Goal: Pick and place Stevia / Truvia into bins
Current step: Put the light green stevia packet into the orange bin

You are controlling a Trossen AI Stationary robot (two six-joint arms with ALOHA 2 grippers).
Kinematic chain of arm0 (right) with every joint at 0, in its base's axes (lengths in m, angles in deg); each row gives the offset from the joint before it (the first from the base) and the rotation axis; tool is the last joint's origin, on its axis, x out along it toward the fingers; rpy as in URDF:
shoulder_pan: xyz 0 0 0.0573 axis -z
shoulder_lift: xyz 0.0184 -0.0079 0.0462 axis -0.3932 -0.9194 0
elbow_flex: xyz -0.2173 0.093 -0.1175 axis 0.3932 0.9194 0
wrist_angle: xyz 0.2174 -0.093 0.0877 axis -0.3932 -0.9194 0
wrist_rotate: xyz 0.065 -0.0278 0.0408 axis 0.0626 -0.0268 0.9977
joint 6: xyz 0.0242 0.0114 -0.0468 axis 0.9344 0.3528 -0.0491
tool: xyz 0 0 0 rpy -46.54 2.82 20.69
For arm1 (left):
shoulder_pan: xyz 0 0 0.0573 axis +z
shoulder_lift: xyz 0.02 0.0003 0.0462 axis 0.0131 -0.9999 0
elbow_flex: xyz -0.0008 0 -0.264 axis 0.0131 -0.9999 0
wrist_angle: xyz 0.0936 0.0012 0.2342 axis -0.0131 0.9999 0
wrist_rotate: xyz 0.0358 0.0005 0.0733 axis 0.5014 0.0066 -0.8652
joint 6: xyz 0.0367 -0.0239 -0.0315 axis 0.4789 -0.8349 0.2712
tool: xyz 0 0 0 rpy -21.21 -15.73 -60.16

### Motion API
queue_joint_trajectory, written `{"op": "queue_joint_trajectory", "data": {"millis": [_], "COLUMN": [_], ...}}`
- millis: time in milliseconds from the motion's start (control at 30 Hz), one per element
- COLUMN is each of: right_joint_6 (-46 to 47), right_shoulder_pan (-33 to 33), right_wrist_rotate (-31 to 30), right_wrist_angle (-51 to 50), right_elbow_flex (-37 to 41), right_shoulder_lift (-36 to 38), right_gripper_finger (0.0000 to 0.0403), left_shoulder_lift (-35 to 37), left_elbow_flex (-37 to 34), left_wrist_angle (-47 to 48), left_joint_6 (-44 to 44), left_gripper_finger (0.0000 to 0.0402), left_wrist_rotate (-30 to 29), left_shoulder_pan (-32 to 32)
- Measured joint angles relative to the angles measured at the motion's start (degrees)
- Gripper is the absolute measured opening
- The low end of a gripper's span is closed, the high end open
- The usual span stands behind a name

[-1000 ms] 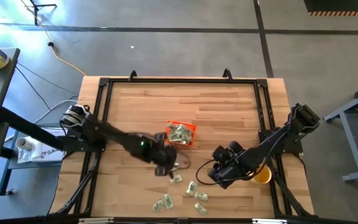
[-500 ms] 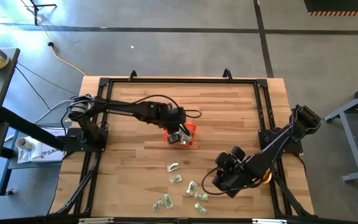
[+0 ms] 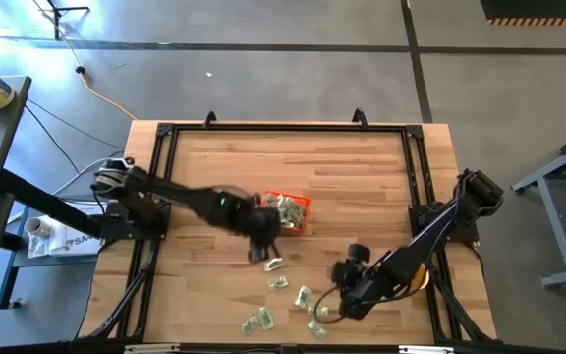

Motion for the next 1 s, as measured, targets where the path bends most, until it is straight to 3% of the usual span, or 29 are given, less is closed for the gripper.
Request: {"op": "queue_joint_trajectory", "data": {"millis": [167, 433, 767, 1000], "right_joint_6": [-9.8, -11.7, -8.4, -14.4], "right_shoulder_pan": [-1.2, -1.3, -1.3, -1.3], "right_wrist_rotate": [7.7, 15.4, 7.4, 4.3], "right_wrist_angle": [4.6, 21.4, 21.0, 23.8], "right_elbow_flex": [0.0, 0.0, 0.0, -0.2], "right_shoulder_lift": [-6.1, -15.6, -16.7, -19.0], "right_gripper_finger": [0.0181, 0.0191, 0.0217, 0.0219], "left_shoulder_lift": [0.0, -0.7, -0.7, -0.7], "left_elbow_flex": [0.0, 0.0, 0.0, 0.0], "left_wrist_angle": [1.6, 2.7, 3.7, 3.7], "left_joint_6": [-7.5, -18.1, -19.5, -19.1], "left_gripper_finger": [0.0241, 0.0241, 0.0241, 0.0241], "left_wrist_rotate": [-5.2, -8.5, -9.2, -10.0], "left_shoulder_pan": [-7.8, -14.9, -16.1, -16.1]}}
